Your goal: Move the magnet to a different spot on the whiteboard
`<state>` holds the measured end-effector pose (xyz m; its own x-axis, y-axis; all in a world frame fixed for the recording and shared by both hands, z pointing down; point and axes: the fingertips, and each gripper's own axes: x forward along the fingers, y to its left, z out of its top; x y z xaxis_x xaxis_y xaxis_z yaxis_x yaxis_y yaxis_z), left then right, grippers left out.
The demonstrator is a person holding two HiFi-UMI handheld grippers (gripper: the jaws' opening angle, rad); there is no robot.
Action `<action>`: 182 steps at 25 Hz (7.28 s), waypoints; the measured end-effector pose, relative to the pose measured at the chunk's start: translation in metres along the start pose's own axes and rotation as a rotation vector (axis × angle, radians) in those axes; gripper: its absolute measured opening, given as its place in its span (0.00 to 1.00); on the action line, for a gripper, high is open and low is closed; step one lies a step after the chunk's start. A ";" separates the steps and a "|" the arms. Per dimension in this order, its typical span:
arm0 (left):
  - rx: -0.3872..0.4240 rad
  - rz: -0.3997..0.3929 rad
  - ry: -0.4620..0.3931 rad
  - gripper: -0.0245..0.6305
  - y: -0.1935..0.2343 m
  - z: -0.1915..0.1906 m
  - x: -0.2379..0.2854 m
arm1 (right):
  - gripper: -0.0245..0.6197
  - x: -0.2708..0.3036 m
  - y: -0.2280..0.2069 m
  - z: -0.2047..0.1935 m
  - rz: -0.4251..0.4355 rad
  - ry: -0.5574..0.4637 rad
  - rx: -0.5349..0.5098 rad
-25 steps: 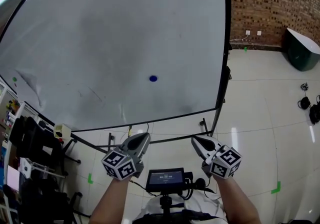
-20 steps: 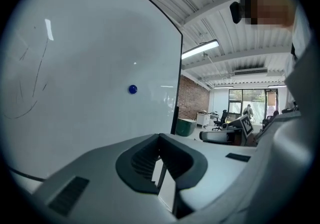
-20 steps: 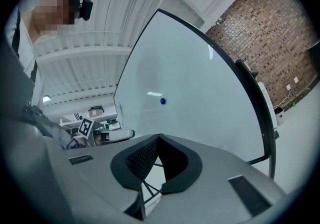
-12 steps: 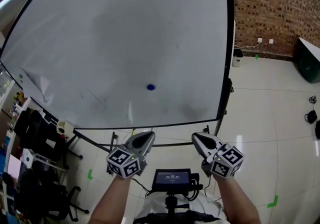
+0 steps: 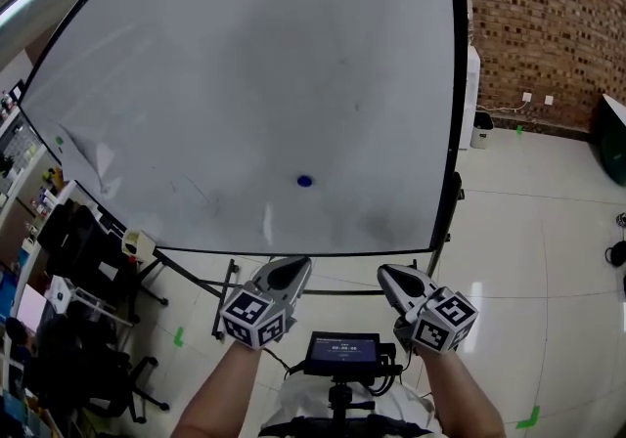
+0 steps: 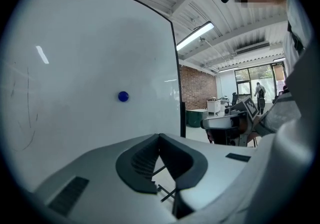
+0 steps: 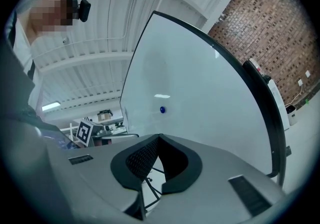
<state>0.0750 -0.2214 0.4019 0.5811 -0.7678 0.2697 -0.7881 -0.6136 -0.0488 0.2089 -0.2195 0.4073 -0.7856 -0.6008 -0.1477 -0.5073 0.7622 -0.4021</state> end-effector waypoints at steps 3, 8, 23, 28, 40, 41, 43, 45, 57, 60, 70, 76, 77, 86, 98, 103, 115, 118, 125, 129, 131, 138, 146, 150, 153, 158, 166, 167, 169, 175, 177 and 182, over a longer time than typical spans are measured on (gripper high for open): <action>-0.009 0.037 0.003 0.05 0.008 0.001 -0.004 | 0.07 0.005 -0.001 0.004 0.012 -0.004 0.006; 0.001 0.067 -0.001 0.05 0.021 0.002 -0.010 | 0.07 0.018 0.000 0.007 0.026 -0.004 -0.001; 0.282 0.144 -0.009 0.05 0.049 0.024 0.024 | 0.07 0.038 -0.028 0.003 -0.017 0.000 0.022; 0.432 0.206 0.010 0.12 0.063 0.047 0.038 | 0.07 0.051 -0.034 0.000 -0.010 -0.008 0.040; 0.714 0.361 0.066 0.27 0.090 0.087 0.065 | 0.07 0.071 -0.050 0.003 0.003 -0.020 0.052; 0.727 0.370 0.068 0.27 0.093 0.089 0.067 | 0.07 0.073 -0.049 0.002 0.007 -0.019 0.056; 0.754 0.392 0.076 0.27 0.097 0.092 0.072 | 0.07 0.075 -0.047 0.001 0.013 -0.017 0.055; 0.771 0.405 0.083 0.27 0.098 0.093 0.076 | 0.07 0.074 -0.048 0.000 0.007 -0.015 0.054; 0.839 0.465 0.111 0.28 0.103 0.090 0.092 | 0.07 0.066 -0.056 -0.011 -0.033 0.000 0.080; 0.907 0.510 0.112 0.28 0.104 0.089 0.093 | 0.07 0.063 -0.058 -0.009 -0.032 -0.008 0.089; 1.206 0.613 0.159 0.29 0.107 0.082 0.095 | 0.07 0.067 -0.058 -0.007 -0.016 0.001 0.087; 1.258 0.569 0.199 0.27 0.105 0.080 0.093 | 0.07 0.063 -0.056 -0.007 -0.017 0.000 0.087; 1.269 0.560 0.207 0.26 0.105 0.079 0.093 | 0.07 0.061 -0.056 -0.006 -0.017 -0.001 0.084; 1.345 0.387 0.315 0.26 0.102 0.055 0.089 | 0.07 0.046 -0.044 -0.002 -0.012 -0.013 0.083; 0.868 0.274 0.335 0.26 0.075 0.000 0.064 | 0.07 0.020 -0.021 -0.018 -0.009 0.003 0.099; 0.577 0.226 0.306 0.26 0.059 -0.017 0.050 | 0.07 0.007 -0.015 -0.029 -0.016 0.018 0.110; -0.087 0.161 0.197 0.26 0.022 -0.089 -0.020 | 0.07 -0.009 -0.010 -0.045 -0.019 0.042 0.155; -0.125 0.162 0.165 0.26 0.023 -0.093 -0.035 | 0.07 -0.002 -0.002 -0.058 -0.003 0.069 0.160; -0.176 0.178 0.106 0.26 0.041 -0.103 -0.066 | 0.07 0.034 0.030 -0.086 0.059 0.147 0.145; -0.206 0.196 0.083 0.26 0.062 -0.112 -0.095 | 0.07 0.061 0.048 -0.097 0.071 0.168 0.131; -0.228 0.213 0.068 0.26 0.071 -0.121 -0.118 | 0.07 0.072 0.061 -0.105 0.078 0.170 0.116; -0.313 0.284 0.003 0.26 0.122 -0.141 -0.208 | 0.07 0.130 0.124 -0.121 0.139 0.198 0.070; -0.334 0.233 -0.089 0.26 0.150 -0.145 -0.286 | 0.07 0.178 0.199 -0.147 0.213 0.229 0.024; -0.346 0.237 -0.117 0.26 0.163 -0.149 -0.318 | 0.07 0.193 0.228 -0.156 0.231 0.238 0.006; -0.357 0.241 -0.135 0.26 0.175 -0.154 -0.341 | 0.07 0.202 0.248 -0.163 0.234 0.240 -0.003; -0.357 0.239 -0.132 0.26 0.188 -0.168 -0.368 | 0.07 0.216 0.276 -0.179 0.246 0.242 -0.027; -0.359 0.232 -0.131 0.26 0.207 -0.186 -0.406 | 0.07 0.237 0.315 -0.205 0.253 0.262 -0.048; -0.358 0.235 -0.133 0.26 0.209 -0.187 -0.410 | 0.07 0.238 0.318 -0.208 0.253 0.264 -0.047; -0.358 0.241 -0.137 0.26 0.211 -0.190 -0.417 | 0.07 0.239 0.323 -0.214 0.254 0.271 -0.042; -0.363 0.255 -0.136 0.26 0.211 -0.202 -0.438 | 0.07 0.241 0.338 -0.227 0.263 0.279 -0.041; -0.364 0.258 -0.136 0.26 0.208 -0.204 -0.443 | 0.07 0.238 0.342 -0.228 0.262 0.279 -0.042; -0.362 0.260 -0.137 0.26 0.209 -0.205 -0.446 | 0.07 0.238 0.346 -0.229 0.255 0.277 -0.044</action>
<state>-0.3908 0.0310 0.4689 0.3573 -0.9197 0.1626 -0.9171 -0.3125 0.2473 -0.2348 -0.0435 0.4397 -0.9515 -0.3072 0.0141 -0.2932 0.8922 -0.3436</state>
